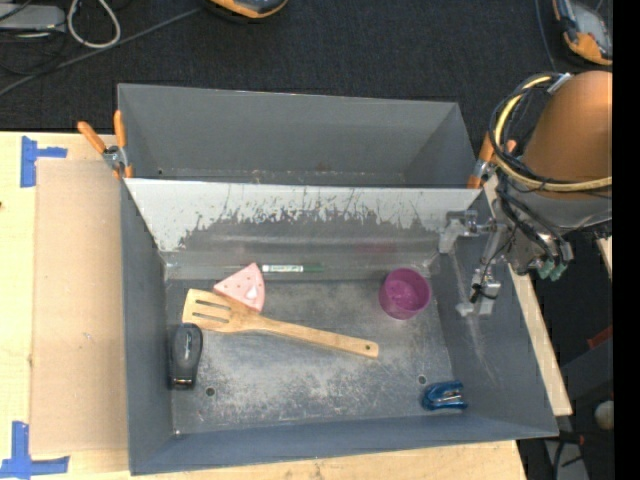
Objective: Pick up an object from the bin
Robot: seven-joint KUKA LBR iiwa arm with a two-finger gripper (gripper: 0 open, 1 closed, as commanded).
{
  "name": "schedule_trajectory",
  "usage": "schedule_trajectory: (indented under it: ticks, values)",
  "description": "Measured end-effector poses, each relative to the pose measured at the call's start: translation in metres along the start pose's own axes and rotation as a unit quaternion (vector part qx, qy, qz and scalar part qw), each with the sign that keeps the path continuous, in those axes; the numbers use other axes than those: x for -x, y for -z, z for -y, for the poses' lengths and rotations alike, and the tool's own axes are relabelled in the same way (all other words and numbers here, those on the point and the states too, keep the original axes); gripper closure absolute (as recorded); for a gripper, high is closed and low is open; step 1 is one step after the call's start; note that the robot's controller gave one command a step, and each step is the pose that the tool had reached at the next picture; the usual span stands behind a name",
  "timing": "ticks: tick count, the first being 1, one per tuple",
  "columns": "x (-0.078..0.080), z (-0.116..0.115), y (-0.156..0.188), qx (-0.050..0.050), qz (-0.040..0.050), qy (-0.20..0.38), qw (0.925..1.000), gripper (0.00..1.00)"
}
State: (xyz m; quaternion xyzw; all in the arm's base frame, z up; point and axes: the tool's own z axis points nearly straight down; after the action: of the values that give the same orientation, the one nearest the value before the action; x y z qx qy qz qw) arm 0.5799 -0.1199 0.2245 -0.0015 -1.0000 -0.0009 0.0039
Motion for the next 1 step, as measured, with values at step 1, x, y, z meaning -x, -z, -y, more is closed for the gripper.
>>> schedule_trajectory:
  ticks: [1]
  values:
    - [0.0014,-0.0004,0.0048,-0.001,0.004,0.001,1.0,0.0]
